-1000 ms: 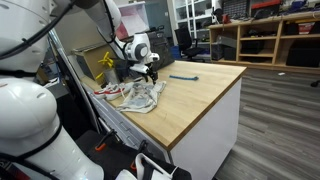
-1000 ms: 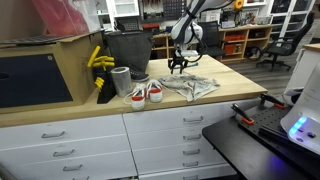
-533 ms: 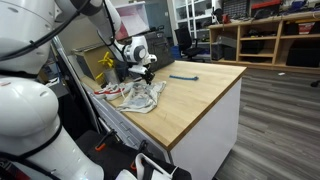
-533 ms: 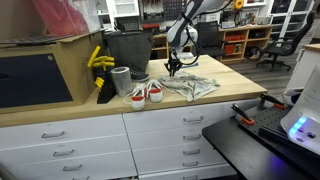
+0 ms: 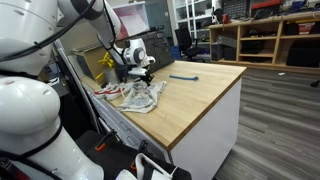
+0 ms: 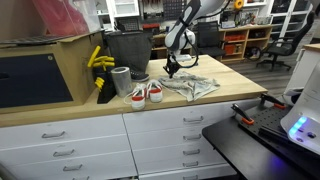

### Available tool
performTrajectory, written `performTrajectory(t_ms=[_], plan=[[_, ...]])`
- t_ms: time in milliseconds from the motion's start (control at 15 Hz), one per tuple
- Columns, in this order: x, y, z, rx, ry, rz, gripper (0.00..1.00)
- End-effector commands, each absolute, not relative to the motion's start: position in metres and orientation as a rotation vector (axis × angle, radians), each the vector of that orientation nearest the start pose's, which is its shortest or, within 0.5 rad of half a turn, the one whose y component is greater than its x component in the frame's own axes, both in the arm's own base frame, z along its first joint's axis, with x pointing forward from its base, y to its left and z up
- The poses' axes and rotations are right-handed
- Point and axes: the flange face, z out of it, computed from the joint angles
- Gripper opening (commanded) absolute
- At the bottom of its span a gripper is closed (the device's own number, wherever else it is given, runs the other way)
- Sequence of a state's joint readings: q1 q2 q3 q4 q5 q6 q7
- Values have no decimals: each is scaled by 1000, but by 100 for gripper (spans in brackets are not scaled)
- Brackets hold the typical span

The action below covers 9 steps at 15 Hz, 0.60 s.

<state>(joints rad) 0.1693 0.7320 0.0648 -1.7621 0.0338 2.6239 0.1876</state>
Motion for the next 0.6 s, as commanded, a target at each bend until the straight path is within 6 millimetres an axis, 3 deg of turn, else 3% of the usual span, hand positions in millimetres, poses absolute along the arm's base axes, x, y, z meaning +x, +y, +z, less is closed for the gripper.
performTrajectory(t_ms=[0,533], plan=[[664,143,155,-3087,-44,-202,0],[675,101,146,-3163,-36,-245,0]])
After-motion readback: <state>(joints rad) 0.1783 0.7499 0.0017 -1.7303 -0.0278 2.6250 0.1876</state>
